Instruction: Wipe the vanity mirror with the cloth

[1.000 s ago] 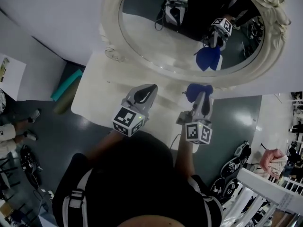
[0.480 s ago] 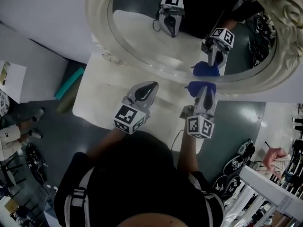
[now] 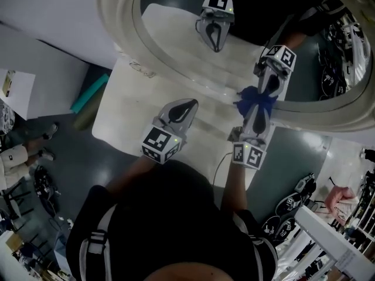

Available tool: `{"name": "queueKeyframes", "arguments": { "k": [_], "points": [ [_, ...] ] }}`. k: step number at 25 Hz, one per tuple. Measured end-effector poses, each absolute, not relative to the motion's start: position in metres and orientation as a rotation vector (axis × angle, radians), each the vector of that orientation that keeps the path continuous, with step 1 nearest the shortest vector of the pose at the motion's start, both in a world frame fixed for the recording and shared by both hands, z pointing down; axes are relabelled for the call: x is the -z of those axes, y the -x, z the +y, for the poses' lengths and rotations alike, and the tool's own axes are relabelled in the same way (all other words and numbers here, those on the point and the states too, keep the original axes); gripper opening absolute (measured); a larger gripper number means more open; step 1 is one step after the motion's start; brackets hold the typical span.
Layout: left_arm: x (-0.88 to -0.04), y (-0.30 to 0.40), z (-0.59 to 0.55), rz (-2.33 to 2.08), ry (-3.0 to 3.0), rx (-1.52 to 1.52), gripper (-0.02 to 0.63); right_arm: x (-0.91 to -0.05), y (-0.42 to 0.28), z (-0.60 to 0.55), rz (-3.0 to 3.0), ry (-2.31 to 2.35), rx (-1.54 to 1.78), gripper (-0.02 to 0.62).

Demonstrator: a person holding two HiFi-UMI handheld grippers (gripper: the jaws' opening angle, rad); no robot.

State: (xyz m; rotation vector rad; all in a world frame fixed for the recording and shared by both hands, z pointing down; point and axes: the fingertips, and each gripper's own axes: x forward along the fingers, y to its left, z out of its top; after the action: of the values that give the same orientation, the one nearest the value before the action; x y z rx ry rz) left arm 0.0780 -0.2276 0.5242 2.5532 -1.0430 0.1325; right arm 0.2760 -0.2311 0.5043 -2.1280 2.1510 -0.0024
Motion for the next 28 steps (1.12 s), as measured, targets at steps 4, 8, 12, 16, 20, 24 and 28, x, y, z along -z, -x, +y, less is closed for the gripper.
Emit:
{"name": "queueKeyframes", "arguments": {
  "k": [4, 8, 12, 16, 20, 24, 28],
  "points": [
    [-0.520, -0.080, -0.230, -1.036, -2.549, -0.146, 0.006, -0.501, -0.266, -0.234, 2.211, 2.132, -0.063, 0.037],
    [-0.516, -0.083, -0.231, -1.025, -2.545, -0.154, 0.006, -0.496, -0.263, -0.234, 2.202, 2.159, -0.077, 0.037],
    [-0.513, -0.085, -0.234, -1.014, -2.545, -0.152, 0.006, -0.494, -0.261, -0.235, 2.209, 2.160, -0.074, 0.037],
    [-0.509, -0.087, -0.237, -1.006, -2.543, -0.154, 0.006, -0.493, -0.257, -0.236, 2.243, 2.127, -0.048, 0.037],
    [-0.502, -0.088, -0.239, -1.007, -2.544, -0.149, 0.006, -0.486, -0.252, -0.238, 2.255, 2.042, -0.064, 0.036],
    [-0.500, -0.087, -0.240, -1.015, -2.542, -0.148, 0.006, -0.487, -0.251, -0.238, 2.266, 2.005, -0.065, 0.035],
    [-0.503, -0.086, -0.240, -1.026, -2.535, -0.144, 0.006, -0.487, -0.252, -0.238, 2.268, 1.964, -0.107, 0.035]
  ]
}}
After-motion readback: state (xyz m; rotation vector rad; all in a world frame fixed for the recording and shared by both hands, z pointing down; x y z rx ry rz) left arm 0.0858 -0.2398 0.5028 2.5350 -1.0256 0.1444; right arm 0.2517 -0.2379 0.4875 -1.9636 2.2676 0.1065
